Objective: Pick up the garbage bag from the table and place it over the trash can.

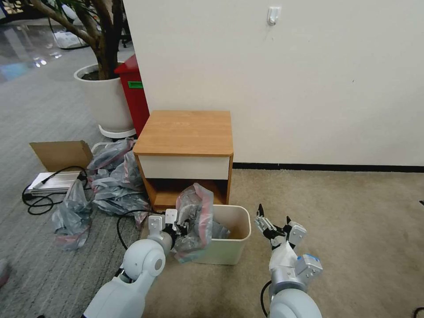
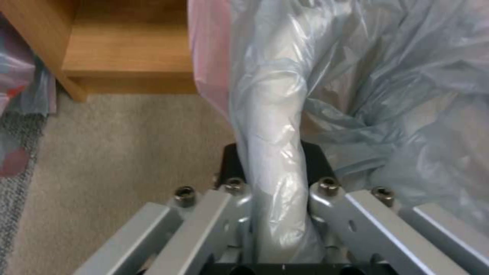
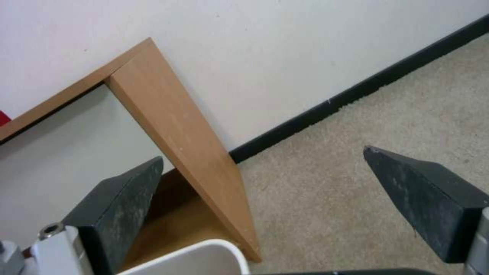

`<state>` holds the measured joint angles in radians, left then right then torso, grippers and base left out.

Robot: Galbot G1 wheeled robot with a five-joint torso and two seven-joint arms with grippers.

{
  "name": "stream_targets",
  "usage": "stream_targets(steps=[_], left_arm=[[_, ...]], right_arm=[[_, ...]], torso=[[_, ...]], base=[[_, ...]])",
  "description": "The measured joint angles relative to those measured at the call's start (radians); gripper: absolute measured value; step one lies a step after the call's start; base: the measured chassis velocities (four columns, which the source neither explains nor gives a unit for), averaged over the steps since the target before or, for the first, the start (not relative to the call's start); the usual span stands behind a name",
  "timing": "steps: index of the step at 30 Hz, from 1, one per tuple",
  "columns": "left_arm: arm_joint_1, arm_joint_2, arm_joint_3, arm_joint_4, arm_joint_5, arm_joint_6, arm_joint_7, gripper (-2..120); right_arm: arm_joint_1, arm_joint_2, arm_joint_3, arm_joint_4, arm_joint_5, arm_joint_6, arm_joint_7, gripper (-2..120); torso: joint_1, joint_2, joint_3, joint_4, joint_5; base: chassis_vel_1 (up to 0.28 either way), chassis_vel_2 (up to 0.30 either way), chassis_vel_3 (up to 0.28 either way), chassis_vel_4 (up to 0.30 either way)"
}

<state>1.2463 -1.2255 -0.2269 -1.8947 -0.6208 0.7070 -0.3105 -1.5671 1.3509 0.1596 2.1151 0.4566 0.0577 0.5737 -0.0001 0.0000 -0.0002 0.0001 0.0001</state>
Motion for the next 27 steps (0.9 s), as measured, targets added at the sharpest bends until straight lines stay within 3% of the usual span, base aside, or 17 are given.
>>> stream_targets(steps=[7, 10, 12, 18, 25, 27], left_arm=[[0.033, -0.005, 0.003, -0.023, 0.069, -0.058, -0.004, 5], [0.059, -0.004, 0.001, -0.045, 0.126, -0.109, -0.009, 5], [0.095, -0.001, -0.009, -0.074, 0.199, -0.204, -0.014, 5], [0.171, 0.003, -0.03, -0.104, 0.349, -0.402, -0.015, 5], [0.212, 0.009, -0.042, -0.143, 0.461, -0.47, -0.019, 5], [0.229, 0.009, -0.046, -0.158, 0.541, -0.485, -0.021, 5]], right_arm=[[0.001, 0.002, -0.011, 0.003, -0.003, 0.0, -0.005, 100], [-0.002, 0.001, -0.019, 0.014, -0.003, 0.009, -0.046, 100], [-0.013, -0.008, -0.039, 0.05, 0.011, 0.016, -0.14, 100], [-0.014, -0.051, -0.135, 0.13, 0.056, -0.068, -0.32, 100], [0.085, -0.071, -0.235, 0.113, 0.095, -0.164, -0.34, 100], [0.141, -0.061, -0.271, 0.103, 0.121, -0.214, -0.312, 100]], torso=[[0.0, 0.0, 0.0, -0.0005, -0.0008], [0.0, 0.0, 0.0, -0.0005, -0.0009], [0.0, 0.0, 0.0, -0.0003, -0.0002], [0.0, 0.0, 0.0, -0.0002, -0.0003], [0.0, 0.0, 0.0, -0.0002, 0.0], [0.0, 0.0, 0.0, 0.0001, -0.0001]], base=[[0.0, 0.0, 0.0, 0.0], [0.0, 0.0, 0.0, 0.0], [0.0, 0.0, 0.0, 0.0], [0.0, 0.0, 0.0, 0.0], [0.0, 0.0, 0.0, 0.0], [0.0, 0.0, 0.0, 0.0]])
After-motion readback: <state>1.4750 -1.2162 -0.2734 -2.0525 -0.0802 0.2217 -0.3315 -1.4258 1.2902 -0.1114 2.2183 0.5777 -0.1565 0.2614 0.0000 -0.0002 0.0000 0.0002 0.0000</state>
